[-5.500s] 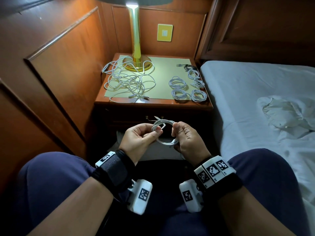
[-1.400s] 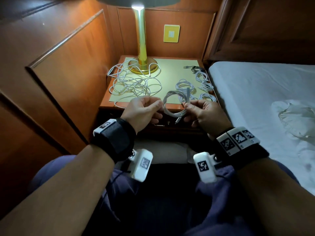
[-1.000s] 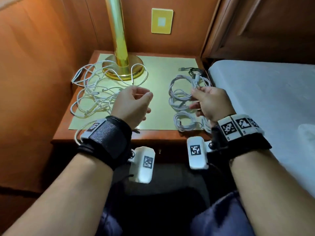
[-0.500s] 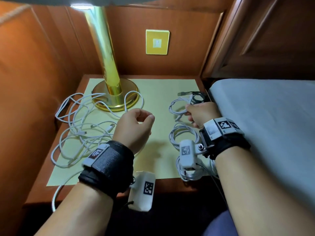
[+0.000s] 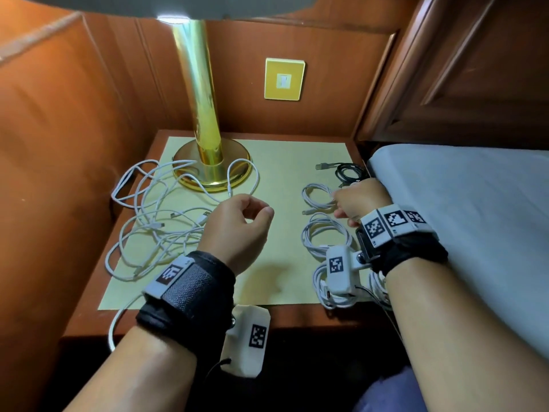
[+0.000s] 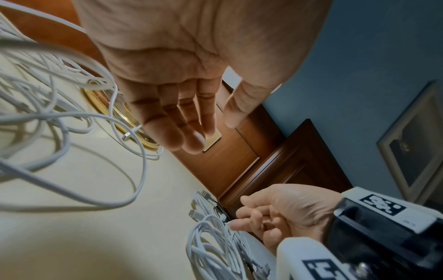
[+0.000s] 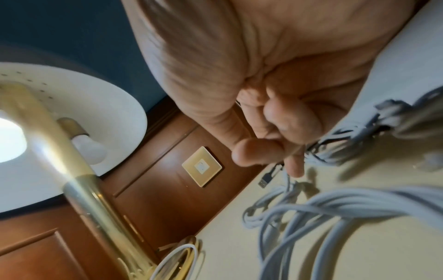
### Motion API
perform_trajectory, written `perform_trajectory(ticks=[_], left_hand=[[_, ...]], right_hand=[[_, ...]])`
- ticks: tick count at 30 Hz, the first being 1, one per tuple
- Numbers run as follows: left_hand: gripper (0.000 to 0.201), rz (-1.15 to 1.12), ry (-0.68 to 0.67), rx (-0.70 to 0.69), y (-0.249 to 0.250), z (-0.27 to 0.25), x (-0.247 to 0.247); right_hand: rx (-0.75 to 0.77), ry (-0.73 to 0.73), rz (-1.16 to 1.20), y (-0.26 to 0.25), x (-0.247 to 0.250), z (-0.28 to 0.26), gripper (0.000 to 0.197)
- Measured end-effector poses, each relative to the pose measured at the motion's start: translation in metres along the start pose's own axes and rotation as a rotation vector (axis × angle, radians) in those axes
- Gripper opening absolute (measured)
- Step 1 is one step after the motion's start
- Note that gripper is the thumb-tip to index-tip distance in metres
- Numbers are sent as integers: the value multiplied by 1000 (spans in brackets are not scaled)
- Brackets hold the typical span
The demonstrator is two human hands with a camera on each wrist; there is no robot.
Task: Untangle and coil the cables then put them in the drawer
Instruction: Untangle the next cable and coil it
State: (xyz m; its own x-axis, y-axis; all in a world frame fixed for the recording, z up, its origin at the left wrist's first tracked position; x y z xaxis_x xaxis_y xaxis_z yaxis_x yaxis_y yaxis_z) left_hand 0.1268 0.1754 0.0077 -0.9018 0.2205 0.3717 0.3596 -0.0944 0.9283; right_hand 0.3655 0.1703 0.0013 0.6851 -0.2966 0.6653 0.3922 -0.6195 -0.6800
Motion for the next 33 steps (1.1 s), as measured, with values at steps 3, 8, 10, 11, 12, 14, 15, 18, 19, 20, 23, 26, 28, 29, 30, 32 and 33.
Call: perform_trajectory(ticks=[3, 8, 10, 11, 12, 14, 15, 18, 19, 20, 23, 26, 28, 29, 30, 32, 33], left_hand=[[12, -35, 32, -8, -2, -16, 12], [10, -102, 73, -4, -9, -51, 30], [9, -110, 83, -3, -11, -71, 38], [9, -116, 90, -8, -13, -83, 42], [9, -112, 99, -13, -15, -96, 47], [15, -36, 109, -8, -24, -120, 55], [16, 34, 97, 4, -28, -132, 58], [13, 250, 49, 29, -36, -162, 66], [13, 294, 42, 38, -38, -168, 70], [13, 317, 39, 53, -39, -172, 73], [10, 305, 64, 110, -44, -171, 84], [10, 338, 77, 169, -50, -157, 92], [13, 381, 37, 209, -57, -145, 91], [14, 403, 15, 227, -60, -139, 90], [15, 428, 0, 244, -62, -133, 88], [22, 500, -1, 265, -64, -124, 87], [28, 558, 6, 269, -64, -120, 86]], right_hand=[[94, 38, -19, -6, 10, -26, 6], [229, 224, -79, 8, 9, -71, 26], [289, 233, -63, 14, 8, -97, 25], [307, 218, -50, 17, 6, -111, 24], [323, 195, -38, 22, 4, -126, 23], [348, 125, -21, 30, -2, -157, 20], [358, 78, -23, 35, -6, -172, 19], [400, -70, -17, 44, -16, -210, 15], [414, -113, -16, 45, -19, -221, 14], [428, -149, -27, 45, -21, -230, 12], [463, -210, -89, 45, -34, -243, 9], [452, -276, -161, 50, -52, -238, 14], [450, -322, -226, 50, -64, -230, 18], [461, -335, -252, 47, -68, -227, 21], [475, -343, -261, 43, -72, -224, 23], [504, -353, -263, 34, -78, -218, 26], [515, -360, -276, 30, -82, -214, 27]])
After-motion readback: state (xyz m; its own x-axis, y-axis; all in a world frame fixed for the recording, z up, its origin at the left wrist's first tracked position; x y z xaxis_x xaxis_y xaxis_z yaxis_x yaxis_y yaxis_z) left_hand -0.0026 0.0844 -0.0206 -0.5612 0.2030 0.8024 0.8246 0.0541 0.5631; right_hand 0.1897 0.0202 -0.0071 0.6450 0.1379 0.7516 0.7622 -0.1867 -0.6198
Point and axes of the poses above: each hand's wrist, its own z-axis towards the middle knuckle, its own x-axis out of the back of the hand, y = z × x, the point moved 3 cm from there along z, towards the middle knuckle, and after that the axes turned 4 degrees about -z, right-handed, at the moved point
